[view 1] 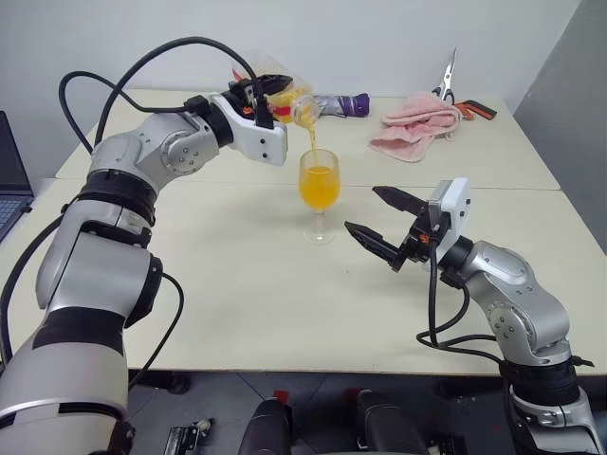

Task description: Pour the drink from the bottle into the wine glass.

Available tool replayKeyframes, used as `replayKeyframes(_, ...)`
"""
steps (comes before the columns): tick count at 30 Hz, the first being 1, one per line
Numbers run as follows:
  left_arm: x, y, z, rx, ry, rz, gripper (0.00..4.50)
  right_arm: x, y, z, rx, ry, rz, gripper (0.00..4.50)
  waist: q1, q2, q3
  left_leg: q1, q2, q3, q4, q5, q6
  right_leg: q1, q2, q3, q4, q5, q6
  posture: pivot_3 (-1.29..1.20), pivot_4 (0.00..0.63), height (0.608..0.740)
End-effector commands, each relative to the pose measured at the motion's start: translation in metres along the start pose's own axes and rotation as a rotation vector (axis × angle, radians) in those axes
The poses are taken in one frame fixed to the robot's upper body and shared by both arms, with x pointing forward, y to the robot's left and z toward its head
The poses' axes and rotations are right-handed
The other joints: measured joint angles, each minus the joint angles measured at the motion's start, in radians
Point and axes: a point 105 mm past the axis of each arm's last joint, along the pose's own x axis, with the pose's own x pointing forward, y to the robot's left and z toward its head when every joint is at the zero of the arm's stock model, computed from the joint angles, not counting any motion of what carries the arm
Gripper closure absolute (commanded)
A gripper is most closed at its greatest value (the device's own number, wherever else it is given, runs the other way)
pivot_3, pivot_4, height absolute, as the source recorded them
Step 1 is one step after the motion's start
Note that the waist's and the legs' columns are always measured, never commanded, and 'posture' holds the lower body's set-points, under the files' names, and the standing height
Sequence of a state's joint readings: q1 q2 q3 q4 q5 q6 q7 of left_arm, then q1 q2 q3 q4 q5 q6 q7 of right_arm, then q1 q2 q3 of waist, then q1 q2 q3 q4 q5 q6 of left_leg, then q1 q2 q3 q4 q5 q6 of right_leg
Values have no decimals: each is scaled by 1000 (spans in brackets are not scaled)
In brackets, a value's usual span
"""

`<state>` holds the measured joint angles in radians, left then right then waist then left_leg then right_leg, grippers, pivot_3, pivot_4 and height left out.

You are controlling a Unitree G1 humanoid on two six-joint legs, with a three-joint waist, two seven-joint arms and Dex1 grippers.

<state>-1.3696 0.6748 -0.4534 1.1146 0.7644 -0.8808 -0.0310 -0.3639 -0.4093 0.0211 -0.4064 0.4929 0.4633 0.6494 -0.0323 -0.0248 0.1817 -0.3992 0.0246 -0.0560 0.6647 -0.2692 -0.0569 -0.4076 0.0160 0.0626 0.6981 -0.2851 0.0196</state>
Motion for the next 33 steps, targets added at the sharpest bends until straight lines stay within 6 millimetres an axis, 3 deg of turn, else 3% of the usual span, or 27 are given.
replayKeyframes(1,-1,22,-3,25,4,63,2812,0,3,12,-34,-50,7,0,0,0,0,0,0,0,0,0,0,0,0,0,0,0,0,0,150,740)
replayKeyframes(21,2,17,-2,-57,17,72,2812,-1,3,12,-38,-49,6,0,0,0,0,0,0,0,0,0,0,0,0,0,0,0,0,0,150,740)
replayKeyframes(27,3,16,-1,-184,19,104,2812,0,5,13,-47,-50,10,0,-1,0,0,0,0,0,0,0,0,0,0,0,1,0,0,0,150,740)
replayKeyframes(33,4,12,-6,-490,40,168,2812,3,5,14,-70,-60,8,0,0,0,0,0,0,0,1,0,0,0,0,0,1,0,0,0,150,740)
